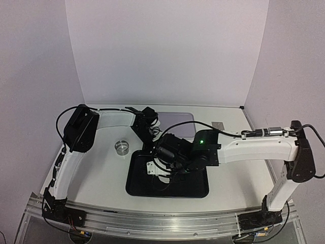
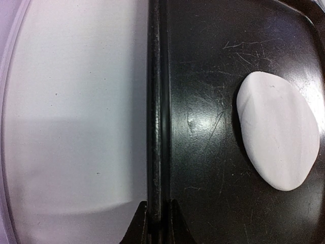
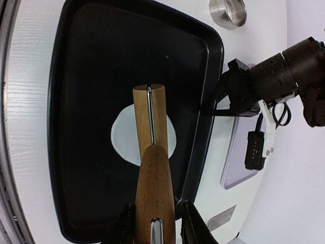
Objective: Roll out the dumpling wrappers from the dough
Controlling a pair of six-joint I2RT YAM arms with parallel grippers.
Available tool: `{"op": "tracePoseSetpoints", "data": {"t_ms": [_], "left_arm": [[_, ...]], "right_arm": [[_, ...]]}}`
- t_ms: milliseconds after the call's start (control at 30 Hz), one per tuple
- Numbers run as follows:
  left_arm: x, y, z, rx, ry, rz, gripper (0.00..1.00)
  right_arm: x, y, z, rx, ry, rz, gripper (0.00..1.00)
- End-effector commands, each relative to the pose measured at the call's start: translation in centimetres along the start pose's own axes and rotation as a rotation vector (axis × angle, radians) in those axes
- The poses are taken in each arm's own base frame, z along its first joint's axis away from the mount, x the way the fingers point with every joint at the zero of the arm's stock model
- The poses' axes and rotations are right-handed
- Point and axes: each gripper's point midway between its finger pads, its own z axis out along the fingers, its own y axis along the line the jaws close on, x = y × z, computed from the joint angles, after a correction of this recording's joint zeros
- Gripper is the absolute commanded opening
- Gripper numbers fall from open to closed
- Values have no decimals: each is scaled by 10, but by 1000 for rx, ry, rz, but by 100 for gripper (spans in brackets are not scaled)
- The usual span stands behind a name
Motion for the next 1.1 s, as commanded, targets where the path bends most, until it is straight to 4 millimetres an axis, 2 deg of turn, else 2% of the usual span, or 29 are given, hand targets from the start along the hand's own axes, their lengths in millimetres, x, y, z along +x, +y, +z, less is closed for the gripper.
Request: {"op": "tracePoseSetpoints", "data": {"t_ms": [0,100,200,300,400,467,633,800,900,967,1067], "left_arm": [[20,15,7,-77,89,48,0],[20,15,7,-76,87,47,0],[20,14,8,-72,87,46,0],[21,13,8,-69,86,47,0],[21,13,8,-68,87,50,0],[20,14,8,-69,85,49,0],[19,13,7,-68,83,49,0],[18,12,6,-62,79,48,0],[18,11,5,-60,80,53,0],[18,11,5,-61,83,54,0],[18,11,5,-63,83,58,0]], "right_arm": [[-27,-21,35,11,-116,-128,0],[-20,-12,56,-17,-83,-181,0],[3,19,68,-87,-38,-215,0],[35,57,65,-154,36,-256,0],[59,96,54,-236,110,-294,0],[69,109,48,-262,141,-303,0],[81,114,54,-276,186,-348,0],[68,87,81,-255,197,-304,0],[62,79,88,-232,205,-302,0],[63,85,84,-243,199,-279,0],[72,107,70,-261,214,-264,0]]}}
